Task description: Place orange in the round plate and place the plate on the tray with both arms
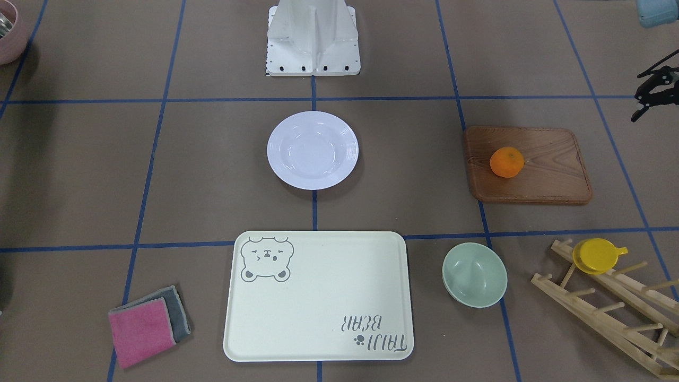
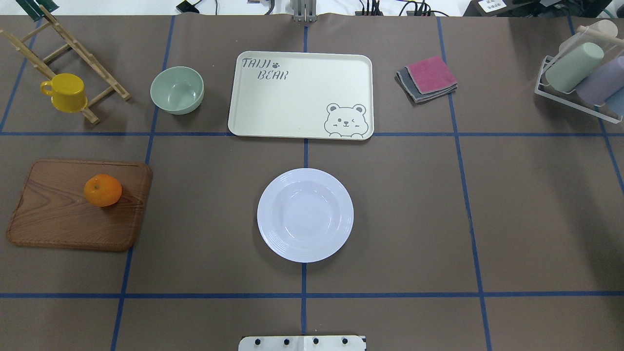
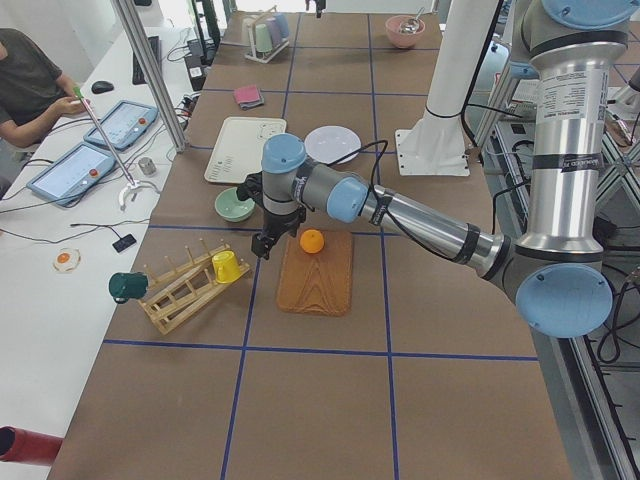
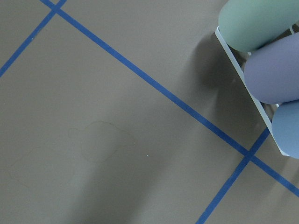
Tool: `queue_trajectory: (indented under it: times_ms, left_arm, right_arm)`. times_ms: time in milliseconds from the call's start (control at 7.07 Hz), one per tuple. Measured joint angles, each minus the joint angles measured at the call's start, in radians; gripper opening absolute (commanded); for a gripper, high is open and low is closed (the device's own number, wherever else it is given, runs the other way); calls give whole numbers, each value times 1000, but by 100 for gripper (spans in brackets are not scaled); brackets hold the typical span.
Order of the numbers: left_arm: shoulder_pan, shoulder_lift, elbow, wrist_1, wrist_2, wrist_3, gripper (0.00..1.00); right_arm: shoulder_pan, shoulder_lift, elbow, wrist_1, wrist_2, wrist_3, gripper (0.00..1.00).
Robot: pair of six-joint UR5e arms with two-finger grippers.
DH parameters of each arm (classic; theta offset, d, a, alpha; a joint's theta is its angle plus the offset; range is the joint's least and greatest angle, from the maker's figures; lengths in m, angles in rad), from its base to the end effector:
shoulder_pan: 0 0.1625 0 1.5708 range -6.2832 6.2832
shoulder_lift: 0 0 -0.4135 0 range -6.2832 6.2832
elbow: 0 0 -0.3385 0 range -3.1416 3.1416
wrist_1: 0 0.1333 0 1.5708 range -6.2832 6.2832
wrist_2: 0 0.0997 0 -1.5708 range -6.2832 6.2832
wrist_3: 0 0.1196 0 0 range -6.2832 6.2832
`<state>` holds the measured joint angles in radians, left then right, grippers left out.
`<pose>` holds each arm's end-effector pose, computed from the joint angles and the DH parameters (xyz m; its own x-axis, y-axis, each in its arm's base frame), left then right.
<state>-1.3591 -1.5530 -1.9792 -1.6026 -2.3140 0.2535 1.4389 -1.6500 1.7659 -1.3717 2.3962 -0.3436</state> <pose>0.0397 -0.4340 0.4865 0.5924 0.6360 -0.4946 -0.3515 0.7564 0.5516 -0.0107 -0.4257 0.5818 0.5628 -0.6140 0.5535 0.3342 0.7814 0.5271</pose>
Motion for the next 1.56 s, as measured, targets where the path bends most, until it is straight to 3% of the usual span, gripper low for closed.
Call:
queue_trajectory:
  times_ms: [1131, 1556]
  left_arm:
    - [4, 7, -8, -5, 3, -2, 99]
    - [4, 6, 15, -6, -3, -5, 99]
  right_arm:
    - [0, 6, 9, 7, 0, 18, 100]
    - [0, -5, 0, 59, 22, 16, 100]
